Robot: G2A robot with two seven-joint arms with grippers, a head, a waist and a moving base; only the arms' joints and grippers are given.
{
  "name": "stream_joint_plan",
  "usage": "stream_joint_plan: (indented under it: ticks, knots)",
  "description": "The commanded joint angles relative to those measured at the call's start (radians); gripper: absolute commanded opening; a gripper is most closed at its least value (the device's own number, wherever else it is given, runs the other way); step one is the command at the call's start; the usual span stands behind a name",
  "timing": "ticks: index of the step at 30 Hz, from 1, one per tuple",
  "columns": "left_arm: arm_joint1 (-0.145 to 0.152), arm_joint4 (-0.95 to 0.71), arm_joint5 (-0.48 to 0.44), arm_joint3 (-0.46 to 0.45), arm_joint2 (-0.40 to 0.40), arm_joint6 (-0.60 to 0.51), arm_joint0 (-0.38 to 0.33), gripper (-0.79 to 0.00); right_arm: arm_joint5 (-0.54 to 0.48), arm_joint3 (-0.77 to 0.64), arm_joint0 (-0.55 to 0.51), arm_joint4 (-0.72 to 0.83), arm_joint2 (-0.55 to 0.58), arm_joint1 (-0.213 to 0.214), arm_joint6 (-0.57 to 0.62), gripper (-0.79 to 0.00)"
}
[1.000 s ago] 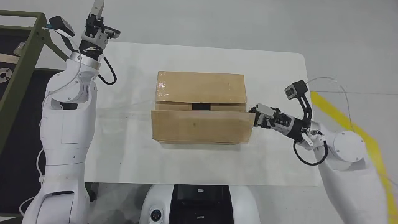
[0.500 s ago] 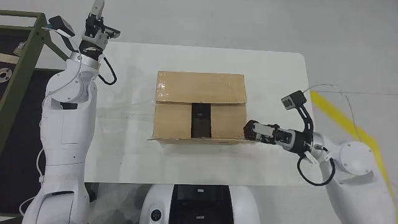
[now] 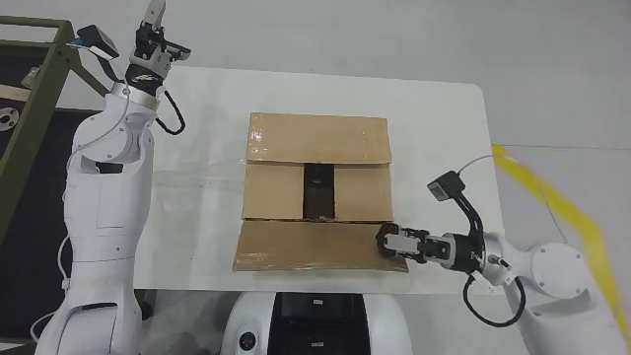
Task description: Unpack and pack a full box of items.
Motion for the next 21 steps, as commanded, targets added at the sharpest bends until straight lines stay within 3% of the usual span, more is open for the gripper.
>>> stream_joint_plan:
  ticks: [1, 21]
  knots:
    - [0.000, 0.000, 0.000, 0.000, 0.000, 0.000, 0.000, 0.000, 0.005, -0.002, -0.011, -0.002, -0.004, 0.001, -0.003, 0.000]
    - [0.000, 0.000, 0.000, 0.000, 0.000, 0.000, 0.000, 0.000, 0.057, -0.004, -0.101, -0.072, -0.045, 0.019, -0.045, 0.000]
